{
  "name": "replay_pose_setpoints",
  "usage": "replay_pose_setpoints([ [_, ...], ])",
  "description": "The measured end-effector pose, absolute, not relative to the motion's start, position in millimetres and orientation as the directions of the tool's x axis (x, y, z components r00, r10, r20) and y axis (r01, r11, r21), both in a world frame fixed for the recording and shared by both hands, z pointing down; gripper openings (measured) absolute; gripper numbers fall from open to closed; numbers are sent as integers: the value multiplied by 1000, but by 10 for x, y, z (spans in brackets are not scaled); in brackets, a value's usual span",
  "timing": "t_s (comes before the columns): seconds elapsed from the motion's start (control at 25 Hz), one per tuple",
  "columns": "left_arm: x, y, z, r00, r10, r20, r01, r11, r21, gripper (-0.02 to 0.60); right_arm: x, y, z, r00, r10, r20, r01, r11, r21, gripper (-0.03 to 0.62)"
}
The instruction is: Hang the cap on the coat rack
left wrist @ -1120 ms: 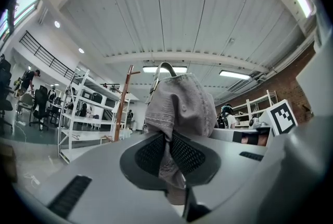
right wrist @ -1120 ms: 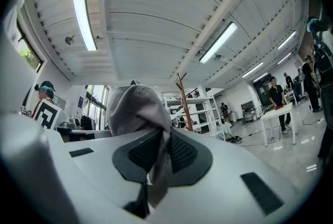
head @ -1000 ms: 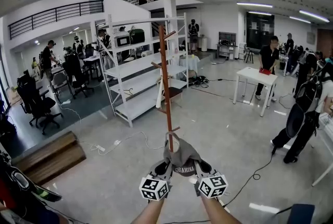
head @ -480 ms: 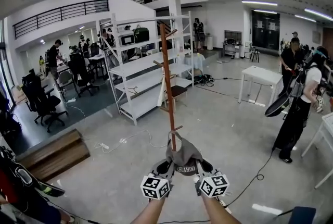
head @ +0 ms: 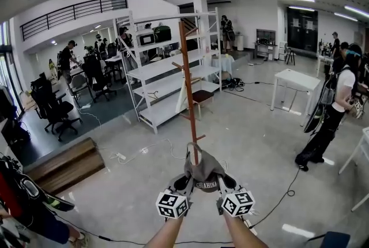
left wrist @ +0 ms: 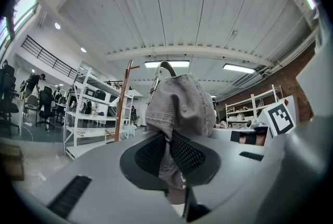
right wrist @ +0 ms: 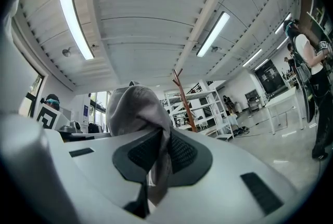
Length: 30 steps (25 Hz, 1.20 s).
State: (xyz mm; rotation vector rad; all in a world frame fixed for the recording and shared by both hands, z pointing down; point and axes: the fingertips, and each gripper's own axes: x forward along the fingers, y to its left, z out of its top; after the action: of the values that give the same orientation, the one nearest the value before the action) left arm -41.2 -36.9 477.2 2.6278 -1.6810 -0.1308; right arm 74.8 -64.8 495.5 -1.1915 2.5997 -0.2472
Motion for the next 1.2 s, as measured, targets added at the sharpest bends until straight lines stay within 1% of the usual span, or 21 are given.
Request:
replay_pose_setpoints([
  [0.36,-419,-448,4740,390,-919,-50,-918,-393,59,44,726,-746,4928,-646,-745,-166,-699,664,-264,41],
  [0.72,-486,-691,4891,395,-917,-58,-914,-399,78,44,663,-985,5064,-651,-745,-146,-703,664,-255,41],
  [1.2,-762,-1473,5027,414,-909,-47,-903,-417,101,44,379,-1733,5198,-646,-755,-109,-718,650,-249,41],
])
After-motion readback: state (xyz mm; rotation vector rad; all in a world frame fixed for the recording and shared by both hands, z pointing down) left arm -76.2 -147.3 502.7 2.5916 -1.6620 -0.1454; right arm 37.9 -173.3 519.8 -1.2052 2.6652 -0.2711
